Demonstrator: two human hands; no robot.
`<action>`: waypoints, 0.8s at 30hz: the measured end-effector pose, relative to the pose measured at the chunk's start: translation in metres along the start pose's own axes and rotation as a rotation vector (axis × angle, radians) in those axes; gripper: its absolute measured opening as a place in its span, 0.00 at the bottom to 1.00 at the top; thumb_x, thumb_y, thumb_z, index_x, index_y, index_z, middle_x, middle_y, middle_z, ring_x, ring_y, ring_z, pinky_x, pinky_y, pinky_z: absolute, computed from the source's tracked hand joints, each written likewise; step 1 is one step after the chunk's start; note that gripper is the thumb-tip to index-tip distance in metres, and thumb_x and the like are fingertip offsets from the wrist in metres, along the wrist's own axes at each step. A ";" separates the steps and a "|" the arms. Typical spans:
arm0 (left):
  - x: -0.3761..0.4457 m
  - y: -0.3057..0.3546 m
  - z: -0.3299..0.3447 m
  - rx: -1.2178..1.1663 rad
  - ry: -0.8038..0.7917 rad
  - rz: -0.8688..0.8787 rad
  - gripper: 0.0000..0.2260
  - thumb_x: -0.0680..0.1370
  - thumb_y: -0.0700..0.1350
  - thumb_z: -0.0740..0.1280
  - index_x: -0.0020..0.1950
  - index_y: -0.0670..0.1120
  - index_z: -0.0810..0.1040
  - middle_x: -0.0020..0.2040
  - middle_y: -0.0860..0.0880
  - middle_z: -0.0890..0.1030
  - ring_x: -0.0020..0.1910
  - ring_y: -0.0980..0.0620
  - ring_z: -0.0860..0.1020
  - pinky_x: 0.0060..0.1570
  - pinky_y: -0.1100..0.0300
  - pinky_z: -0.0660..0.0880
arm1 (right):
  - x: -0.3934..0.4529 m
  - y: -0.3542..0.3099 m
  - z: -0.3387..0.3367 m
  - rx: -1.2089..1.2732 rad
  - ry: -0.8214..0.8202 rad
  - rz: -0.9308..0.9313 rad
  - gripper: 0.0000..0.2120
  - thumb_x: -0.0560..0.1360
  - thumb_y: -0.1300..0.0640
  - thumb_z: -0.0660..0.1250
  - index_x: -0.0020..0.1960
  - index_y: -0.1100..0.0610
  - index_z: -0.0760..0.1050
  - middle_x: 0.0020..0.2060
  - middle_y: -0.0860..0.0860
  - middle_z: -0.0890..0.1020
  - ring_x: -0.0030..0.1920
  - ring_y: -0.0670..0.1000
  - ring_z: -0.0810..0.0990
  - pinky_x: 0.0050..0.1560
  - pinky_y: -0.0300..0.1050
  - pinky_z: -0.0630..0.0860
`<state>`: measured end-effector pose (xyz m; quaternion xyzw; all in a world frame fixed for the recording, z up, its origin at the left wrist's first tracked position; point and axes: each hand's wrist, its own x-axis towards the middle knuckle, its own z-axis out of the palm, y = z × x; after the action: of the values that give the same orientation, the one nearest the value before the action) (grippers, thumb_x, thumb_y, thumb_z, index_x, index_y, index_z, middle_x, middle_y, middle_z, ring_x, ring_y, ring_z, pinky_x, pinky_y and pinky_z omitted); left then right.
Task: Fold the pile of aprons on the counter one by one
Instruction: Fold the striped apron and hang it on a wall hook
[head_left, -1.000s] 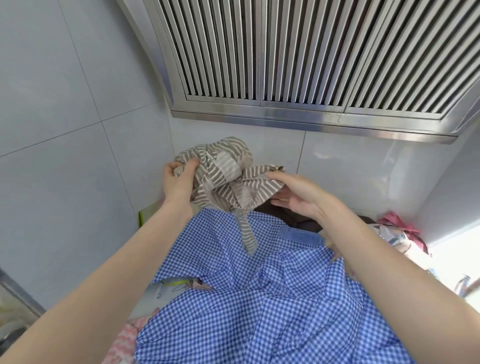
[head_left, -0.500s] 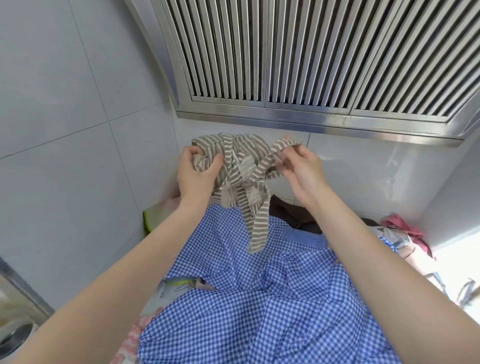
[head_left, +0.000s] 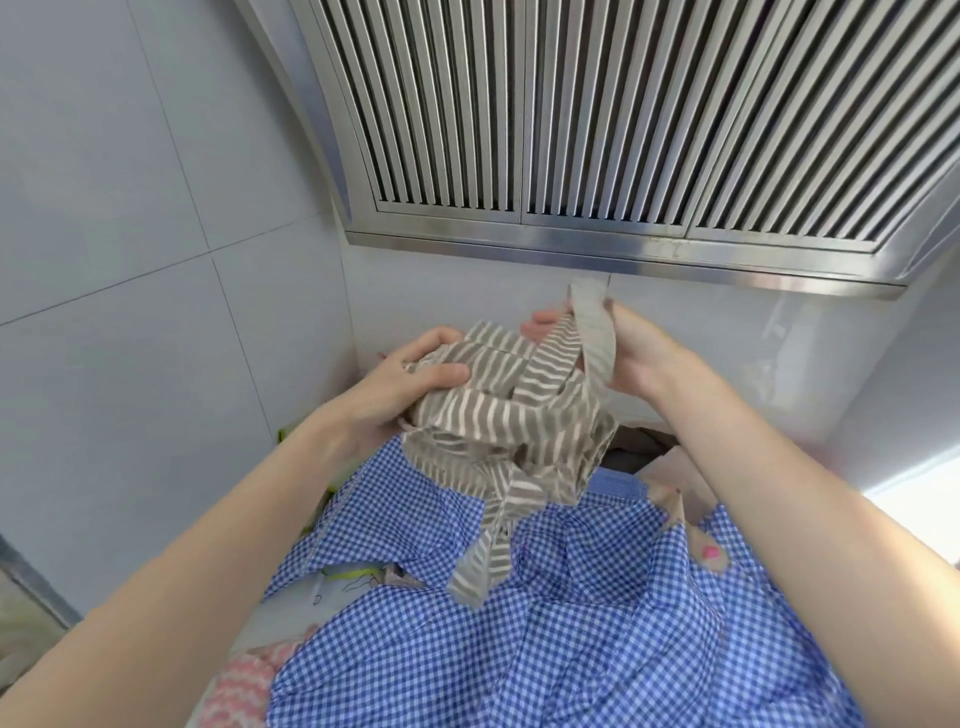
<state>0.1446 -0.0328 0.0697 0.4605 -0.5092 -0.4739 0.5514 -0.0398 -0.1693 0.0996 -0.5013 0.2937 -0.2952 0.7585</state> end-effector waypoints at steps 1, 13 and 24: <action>0.000 0.002 -0.001 -0.033 -0.017 -0.009 0.12 0.66 0.44 0.73 0.46 0.50 0.75 0.40 0.52 0.81 0.37 0.56 0.79 0.34 0.66 0.76 | -0.002 0.005 -0.005 0.057 -0.030 0.030 0.19 0.81 0.54 0.54 0.63 0.67 0.70 0.60 0.60 0.76 0.49 0.55 0.80 0.46 0.45 0.81; -0.008 0.001 -0.024 0.204 -0.236 -0.263 0.20 0.51 0.54 0.80 0.40 0.55 0.80 0.43 0.51 0.83 0.42 0.53 0.81 0.39 0.63 0.77 | -0.004 0.001 -0.050 -0.121 0.206 0.106 0.15 0.80 0.59 0.54 0.35 0.55 0.68 0.14 0.46 0.61 0.13 0.41 0.56 0.15 0.31 0.48; -0.009 0.003 -0.003 -0.262 0.129 -0.146 0.17 0.47 0.49 0.79 0.32 0.47 0.83 0.27 0.50 0.81 0.25 0.56 0.80 0.22 0.67 0.73 | 0.002 0.003 -0.023 0.307 0.087 -0.046 0.14 0.73 0.46 0.63 0.38 0.56 0.67 0.32 0.50 0.70 0.30 0.46 0.69 0.31 0.35 0.74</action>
<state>0.1477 -0.0231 0.0709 0.4498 -0.3718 -0.5445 0.6024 -0.0554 -0.1830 0.0894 -0.3730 0.2660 -0.3754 0.8057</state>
